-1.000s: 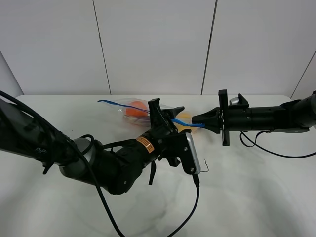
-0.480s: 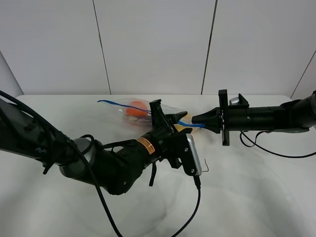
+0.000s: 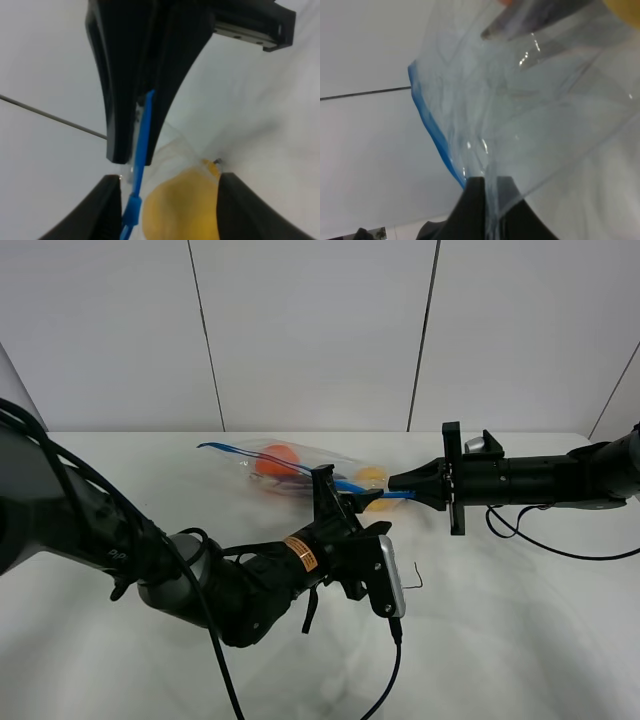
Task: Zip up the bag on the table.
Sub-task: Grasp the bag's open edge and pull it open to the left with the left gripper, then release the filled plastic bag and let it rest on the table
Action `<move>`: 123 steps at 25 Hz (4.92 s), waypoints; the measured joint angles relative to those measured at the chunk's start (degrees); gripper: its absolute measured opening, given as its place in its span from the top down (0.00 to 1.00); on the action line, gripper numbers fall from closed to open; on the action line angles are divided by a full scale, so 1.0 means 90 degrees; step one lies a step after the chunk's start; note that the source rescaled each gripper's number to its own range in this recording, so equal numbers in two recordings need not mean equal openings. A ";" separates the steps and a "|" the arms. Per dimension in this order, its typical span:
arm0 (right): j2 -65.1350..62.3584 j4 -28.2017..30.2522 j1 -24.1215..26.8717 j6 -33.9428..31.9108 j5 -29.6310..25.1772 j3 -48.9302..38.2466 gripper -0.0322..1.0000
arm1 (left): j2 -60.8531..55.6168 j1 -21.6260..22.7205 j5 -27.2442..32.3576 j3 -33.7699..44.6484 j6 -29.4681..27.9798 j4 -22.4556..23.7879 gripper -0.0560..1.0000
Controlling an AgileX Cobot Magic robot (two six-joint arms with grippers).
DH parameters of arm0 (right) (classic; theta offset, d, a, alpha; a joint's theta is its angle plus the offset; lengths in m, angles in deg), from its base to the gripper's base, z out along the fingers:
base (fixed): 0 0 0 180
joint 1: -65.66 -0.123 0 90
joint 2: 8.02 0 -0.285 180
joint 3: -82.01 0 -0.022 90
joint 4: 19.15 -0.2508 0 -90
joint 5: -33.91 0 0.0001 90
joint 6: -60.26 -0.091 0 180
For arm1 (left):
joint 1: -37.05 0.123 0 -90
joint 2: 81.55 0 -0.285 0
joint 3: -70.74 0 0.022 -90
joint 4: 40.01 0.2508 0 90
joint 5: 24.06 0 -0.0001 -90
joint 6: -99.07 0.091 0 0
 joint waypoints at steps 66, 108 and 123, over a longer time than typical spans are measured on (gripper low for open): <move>0.0000 0.0021 -0.0005 -0.0006 0.0047 0.0000 0.97 | 0.0009 0.1074 -0.0595 0.0558 0.0485 -0.0809 0.95; 0.0000 0.0067 -0.0056 -0.0019 0.0029 0.0020 0.97 | 0.0009 0.3407 -0.0595 0.0638 0.0050 -0.0390 0.76; 0.0000 0.0138 -0.0026 -0.0019 0.0029 0.0020 0.97 | 0.0009 0.3683 -0.0570 0.0638 -0.1685 -0.2045 0.24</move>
